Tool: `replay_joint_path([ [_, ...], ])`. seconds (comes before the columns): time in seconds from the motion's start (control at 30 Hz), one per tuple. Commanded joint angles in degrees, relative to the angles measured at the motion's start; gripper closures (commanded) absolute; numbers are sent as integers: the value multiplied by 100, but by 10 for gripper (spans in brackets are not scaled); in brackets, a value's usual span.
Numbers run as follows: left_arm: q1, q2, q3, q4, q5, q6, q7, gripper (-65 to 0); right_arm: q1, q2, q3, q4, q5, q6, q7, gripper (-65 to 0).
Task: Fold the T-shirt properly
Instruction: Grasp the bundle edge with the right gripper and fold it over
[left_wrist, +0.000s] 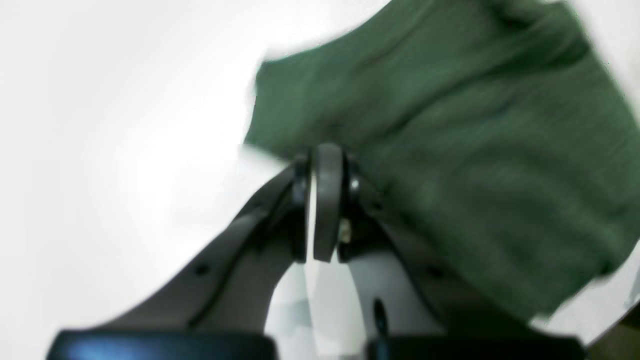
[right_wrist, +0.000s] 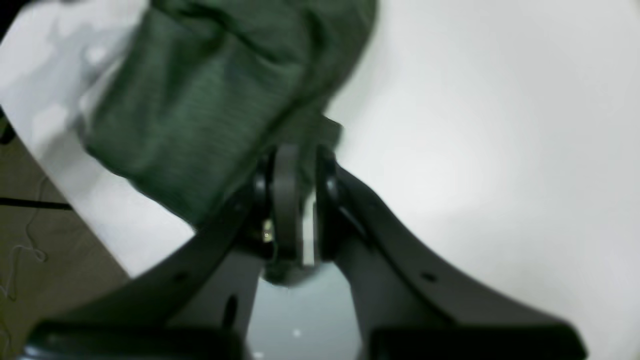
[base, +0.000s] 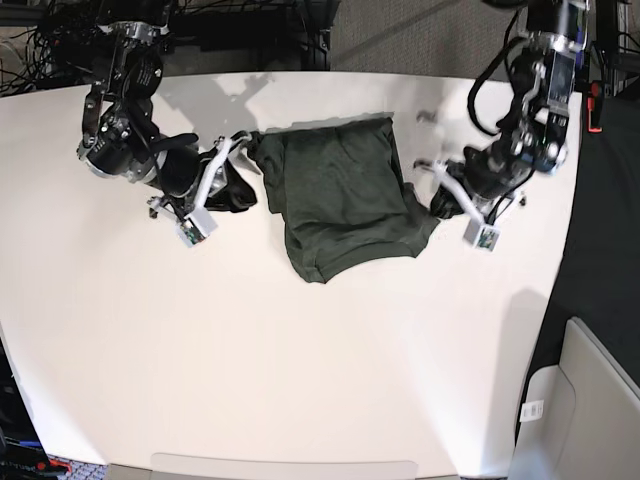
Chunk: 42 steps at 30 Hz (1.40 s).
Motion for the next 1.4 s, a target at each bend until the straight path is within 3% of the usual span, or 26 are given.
replay_joint_path([
  [0.0,82,-40,-194,323,-99,-43,-122,-5,97,-98,-118,158,143,34,6,-46],
  [0.2,882,40,-256,1167,-116,-43,-131,-5,123,-432,-892,158,125,34,-109,-46],
  [0.37,1190,242,-247,1079,-81,-43,-122,-5,246,-818,-1481,106,64,34,-117,-46],
  [0.5,1278,242,-274,1070,-81,-43,-122,-4,616,-1126,-2149,-607,-684,34,-117,-46],
  [0.6,1339,233,-546,1070,-72,-43,-122,-4,844,-1153,-2492,-1239,-1000,34,-73,-46],
  [0.87,1594,251,-1689,1070,-72,-43,-122,-4,1257,-985,-2510,-2294,-1255,34,454,-47],
  [1.07,1603,251,-2058,1070,-81,-43,-122,-4,1266,-748,-2439,-2778,-2011,34,1149,-47],
  [1.37,1603,251,-2023,1079,-99,-43,-122,-4,1398,-678,-1006,-3789,-2662,34,1588,-47],
])
